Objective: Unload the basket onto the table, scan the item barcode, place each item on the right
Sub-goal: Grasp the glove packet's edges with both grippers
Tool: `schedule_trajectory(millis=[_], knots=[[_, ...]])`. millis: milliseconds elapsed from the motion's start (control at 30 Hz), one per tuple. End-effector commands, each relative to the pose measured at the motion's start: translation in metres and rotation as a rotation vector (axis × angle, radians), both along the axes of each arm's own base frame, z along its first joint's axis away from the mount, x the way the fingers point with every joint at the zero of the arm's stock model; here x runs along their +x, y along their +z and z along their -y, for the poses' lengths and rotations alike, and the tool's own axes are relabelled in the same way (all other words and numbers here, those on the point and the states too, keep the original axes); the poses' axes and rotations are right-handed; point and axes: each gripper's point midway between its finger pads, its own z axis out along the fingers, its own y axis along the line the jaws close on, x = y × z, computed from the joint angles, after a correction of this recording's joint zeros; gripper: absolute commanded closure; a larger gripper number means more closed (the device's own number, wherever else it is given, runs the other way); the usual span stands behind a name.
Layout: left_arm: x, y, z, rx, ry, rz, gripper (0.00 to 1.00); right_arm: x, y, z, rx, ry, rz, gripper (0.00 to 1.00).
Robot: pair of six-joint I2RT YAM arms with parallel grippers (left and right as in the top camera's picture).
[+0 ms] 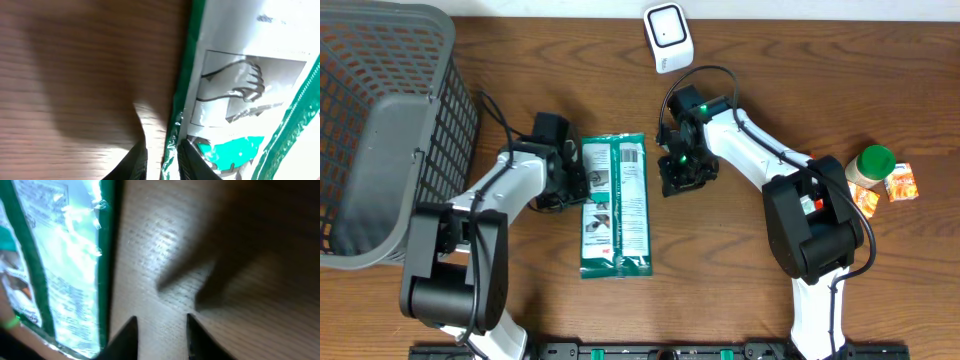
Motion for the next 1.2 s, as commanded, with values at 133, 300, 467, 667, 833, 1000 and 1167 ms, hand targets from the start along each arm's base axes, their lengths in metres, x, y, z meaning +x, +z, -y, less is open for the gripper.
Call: schedule_trajectory(millis=[133, 300, 467, 667, 833, 1000, 1167], knots=[[-0.019, -0.018, 0.007, 0.004, -0.027, -0.062, 0.76, -0.009, -0.002, 0.001, 0.019, -0.091, -0.054, 0.76], [-0.019, -0.018, 0.007, 0.004, -0.027, -0.061, 0.76, -0.014, -0.012, -0.007, 0.072, -0.106, -0.069, 0.88], [-0.018, -0.018, 0.007, 0.004, -0.028, -0.058, 0.76, -0.024, -0.012, -0.027, 0.17, -0.081, -0.093, 0.89], [-0.018, -0.018, 0.007, 0.004, -0.027, -0.058, 0.72, -0.032, -0.012, -0.036, 0.168, -0.052, -0.095, 0.89], [-0.017, -0.017, 0.008, 0.003, -0.028, -0.05, 0.71, -0.035, -0.013, -0.04, 0.166, -0.038, -0.092, 0.87], [-0.007, -0.001, 0.002, 0.003, -0.052, -0.028, 0.71, -0.03, -0.018, -0.032, 0.114, -0.04, -0.061, 0.88], [0.017, 0.03, -0.011, -0.011, -0.004, 0.066, 0.28, -0.029, -0.019, -0.03, 0.104, -0.04, -0.053, 0.88]])
